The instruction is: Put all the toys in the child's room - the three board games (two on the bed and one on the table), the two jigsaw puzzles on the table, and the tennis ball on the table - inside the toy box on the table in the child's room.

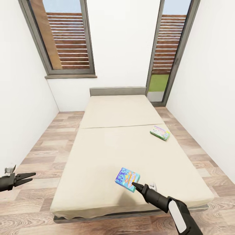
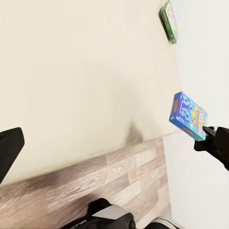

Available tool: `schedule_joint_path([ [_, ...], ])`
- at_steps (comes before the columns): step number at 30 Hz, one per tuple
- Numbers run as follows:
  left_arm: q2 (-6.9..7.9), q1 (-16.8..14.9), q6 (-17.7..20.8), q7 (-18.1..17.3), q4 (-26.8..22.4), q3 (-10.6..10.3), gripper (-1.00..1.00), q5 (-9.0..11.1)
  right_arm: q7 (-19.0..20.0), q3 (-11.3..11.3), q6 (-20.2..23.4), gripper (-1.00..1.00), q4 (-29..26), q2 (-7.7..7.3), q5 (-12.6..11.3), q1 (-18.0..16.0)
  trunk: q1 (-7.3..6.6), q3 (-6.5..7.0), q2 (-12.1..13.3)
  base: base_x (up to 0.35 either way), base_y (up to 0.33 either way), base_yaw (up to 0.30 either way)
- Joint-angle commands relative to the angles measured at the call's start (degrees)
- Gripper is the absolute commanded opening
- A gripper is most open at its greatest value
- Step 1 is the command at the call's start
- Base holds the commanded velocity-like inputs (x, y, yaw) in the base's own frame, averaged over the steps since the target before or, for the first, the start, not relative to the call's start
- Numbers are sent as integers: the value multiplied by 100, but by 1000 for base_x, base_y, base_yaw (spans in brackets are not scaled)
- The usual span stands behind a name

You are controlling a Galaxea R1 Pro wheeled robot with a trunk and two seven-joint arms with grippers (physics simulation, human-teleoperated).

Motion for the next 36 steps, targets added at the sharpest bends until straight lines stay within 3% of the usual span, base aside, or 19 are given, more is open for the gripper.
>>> schedule_joint_path([
  [1,1,-3,60,-21,1,1,100,-1,8,-19,24,-100,-32,0,19,-3,-23,14,39,0,0,0],
  [28,-85,-3,107,-37,-162,-14,100,-6,74,-27,57,-100,-1423,-26,26,76,-616,552,1122,0,0,3],
  [36,-87,-3,538,-279,-537,-118,100,-44,80,-30,52,-100,-1462,-30,27,76,-792,770,1443,0,0,59],
])
